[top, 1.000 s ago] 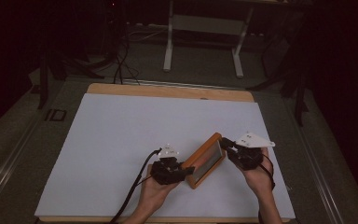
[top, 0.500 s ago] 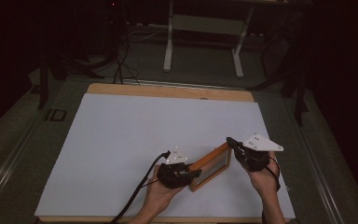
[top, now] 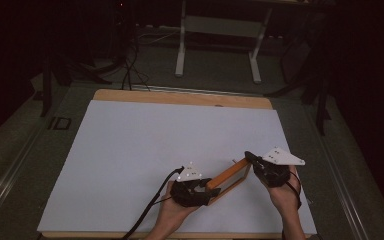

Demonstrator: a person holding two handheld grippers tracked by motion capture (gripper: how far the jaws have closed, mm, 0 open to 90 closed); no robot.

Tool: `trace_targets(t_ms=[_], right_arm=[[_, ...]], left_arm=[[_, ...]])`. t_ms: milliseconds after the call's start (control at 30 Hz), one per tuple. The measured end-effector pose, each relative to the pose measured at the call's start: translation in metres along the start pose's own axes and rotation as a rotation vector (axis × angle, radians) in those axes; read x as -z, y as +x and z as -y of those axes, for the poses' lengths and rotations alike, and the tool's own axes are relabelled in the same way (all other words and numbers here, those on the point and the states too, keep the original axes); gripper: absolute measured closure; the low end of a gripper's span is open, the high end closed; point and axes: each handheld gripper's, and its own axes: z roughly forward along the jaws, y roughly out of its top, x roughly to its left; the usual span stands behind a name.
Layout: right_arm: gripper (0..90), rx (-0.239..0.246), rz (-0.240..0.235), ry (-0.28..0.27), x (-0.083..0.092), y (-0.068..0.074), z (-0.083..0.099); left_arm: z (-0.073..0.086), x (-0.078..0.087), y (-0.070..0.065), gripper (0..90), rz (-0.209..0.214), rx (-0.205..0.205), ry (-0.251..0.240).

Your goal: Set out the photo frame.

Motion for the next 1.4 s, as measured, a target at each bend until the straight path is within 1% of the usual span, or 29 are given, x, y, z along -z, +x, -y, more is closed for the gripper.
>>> trace_targets(t_ms=[67, 133, 167, 233, 300, 367, 467, 500, 533, 567, 633, 700, 733, 867, 933, 967, 1100, 1133, 1200, 1267, 1400], right_arm=[[90.0, -0.006, 0.0, -0.005, 0.0, -0.001, 0.001], [90.0, -0.008, -0.001, -0.002, 0.0, -0.001, 0.001], [90.0, -0.007, -0.002, 0.012, -0.003, 0.001, 0.002], [90.0, 0.0, -0.003, 0.019, -0.006, 0.002, 0.003], [90.0, 0.008, -0.008, 0.032, -0.011, 0.005, 0.004], [90.0, 0.02, 0.001, 0.038, -0.012, 0.007, 0.004], [90.0, 0.017, 0.0, 0.025, -0.01, 0.007, 0.002], [90.0, 0.017, 0.0, 0.025, -0.01, 0.007, 0.002], [90.0, 0.016, 0.0, 0.017, -0.009, 0.007, 0.001], [90.0, 0.015, -0.003, 0.004, -0.006, 0.006, -0.002], [90.0, 0.015, -0.004, -0.001, -0.003, 0.006, -0.003], [90.0, 0.015, -0.006, -0.005, -0.002, 0.006, -0.004], [90.0, 0.017, -0.008, -0.005, -0.001, 0.005, -0.004], [89.1, 0.016, -0.007, -0.021, 0.004, 0.003, -0.006], [87.5, 0.013, -0.01, -0.025, 0.007, 0.001, -0.006], [87.0, 0.007, -0.015, -0.026, 0.008, 0.0, -0.006], [82.8, 0.007, -0.024, -0.033, 0.011, 0.0, -0.007], [79.5, 0.011, -0.031, -0.038, 0.012, -0.001, -0.007], [76.2, 0.013, -0.042, -0.046, 0.013, 0.0, -0.007], [72.5, 0.019, -0.052, -0.044, 0.012, 0.0, -0.008], [67.9, 0.028, -0.086, -0.037, 0.01, 0.003, -0.008]], left_arm=[[0.006, -0.002, 0.0, 49.4, -0.001, -0.004, 0.008], [0.006, -0.002, 0.0, 49.0, -0.001, -0.004, 0.008], [0.013, -0.006, -0.002, 49.1, -0.003, -0.034, 0.024], [0.017, -0.011, -0.002, 49.6, -0.011, -0.047, 0.039], [0.021, -0.015, -0.001, 50.0, -0.006, -0.048, 0.044], [0.023, -0.016, -0.001, 53.1, -0.014, -0.052, 0.044], [0.023, -0.016, 0.001, 60.0, -0.05, -0.064, 0.042], [0.023, -0.016, 0.001, 62.3, -0.05, -0.064, 0.042], [0.022, -0.015, 0.003, 62.3, -0.069, -0.071, 0.038], [0.021, -0.015, 0.004, 66.6, -0.079, -0.08, 0.04], [0.019, -0.014, 0.006, 68.5, -0.079, -0.089, 0.052], [0.018, -0.014, 0.007, 68.9, -0.071, -0.085, 0.054], [0.016, -0.013, 0.008, 68.9, -0.072, -0.105, 0.063], [0.008, -0.008, 0.007, 69.1, -0.069, -0.136, 0.062], [-0.001, -0.001, 0.008, 69.2, -0.061, -0.148, 0.054], [-0.006, 0.003, 0.009, 69.2, -0.054, -0.15, 0.047], [-0.025, 0.019, 0.014, 69.2, -0.028, -0.16, 0.018], [-0.031, 0.023, 0.015, 69.3, -0.027, -0.173, 0.012], [-0.042, 0.031, 0.015, 69.3, -0.028, -0.205, 0.014], [-0.053, 0.038, 0.016, 69.3, -0.026, -0.246, 0.024], [-0.072, 0.05, 0.017, 69.2, -0.02, -0.297, 0.042]])
